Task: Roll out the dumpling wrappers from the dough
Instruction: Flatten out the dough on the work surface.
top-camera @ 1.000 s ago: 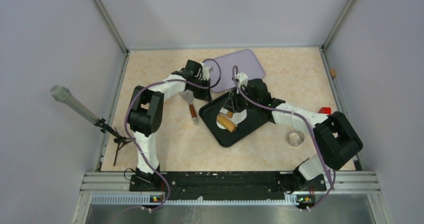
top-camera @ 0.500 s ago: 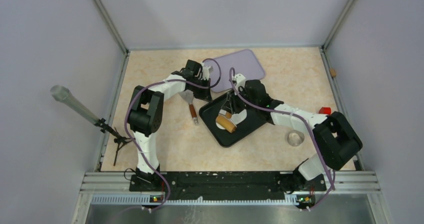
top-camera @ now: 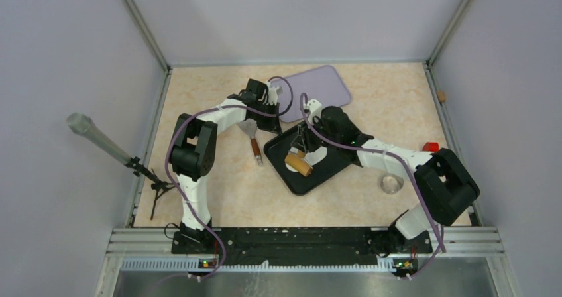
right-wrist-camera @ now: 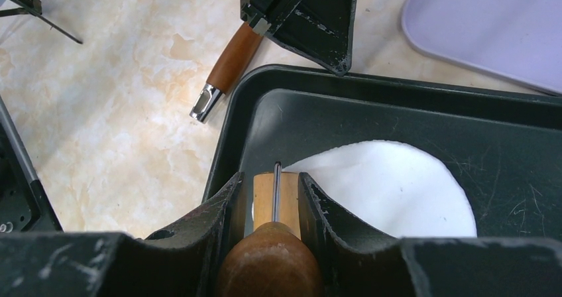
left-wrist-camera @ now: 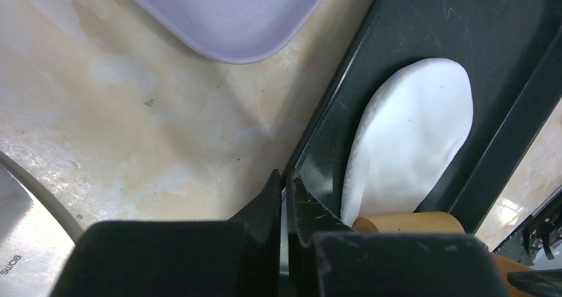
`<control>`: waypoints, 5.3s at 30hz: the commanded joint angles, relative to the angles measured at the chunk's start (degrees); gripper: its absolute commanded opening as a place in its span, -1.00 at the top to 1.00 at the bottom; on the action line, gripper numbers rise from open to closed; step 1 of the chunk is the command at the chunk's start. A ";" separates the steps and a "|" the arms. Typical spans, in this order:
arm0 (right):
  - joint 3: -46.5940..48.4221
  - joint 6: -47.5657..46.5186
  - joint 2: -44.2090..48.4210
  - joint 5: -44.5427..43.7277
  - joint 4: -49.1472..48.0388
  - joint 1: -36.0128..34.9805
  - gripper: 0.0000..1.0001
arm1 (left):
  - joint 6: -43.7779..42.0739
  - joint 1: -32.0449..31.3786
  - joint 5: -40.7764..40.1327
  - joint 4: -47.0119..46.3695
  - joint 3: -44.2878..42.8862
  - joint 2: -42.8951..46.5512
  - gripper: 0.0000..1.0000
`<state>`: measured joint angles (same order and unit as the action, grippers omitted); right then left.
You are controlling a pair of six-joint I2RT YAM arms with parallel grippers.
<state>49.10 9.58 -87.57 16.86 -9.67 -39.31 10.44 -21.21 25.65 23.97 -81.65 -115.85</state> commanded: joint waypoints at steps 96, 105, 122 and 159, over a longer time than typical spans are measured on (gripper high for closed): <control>13.47 -7.13 -4.22 2.16 10.13 1.69 1.00 | -2.24 -4.19 -10.58 1.38 0.77 -3.49 1.00; 10.27 -9.30 -6.12 6.27 18.45 -1.03 1.00 | -1.31 -4.19 -13.43 1.46 0.73 -3.30 1.00; 8.03 -11.40 -5.43 6.54 21.00 -3.09 1.00 | -1.03 -4.17 -14.87 1.80 0.52 -3.37 1.00; 3.53 -18.29 -5.83 2.35 24.43 0.56 1.00 | 0.02 -4.09 -18.00 2.57 0.21 -3.35 1.00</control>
<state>57.30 -5.45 -89.73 21.63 4.14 -36.73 11.11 -26.70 18.17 25.54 -81.56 -116.77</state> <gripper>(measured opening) 0.318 0.033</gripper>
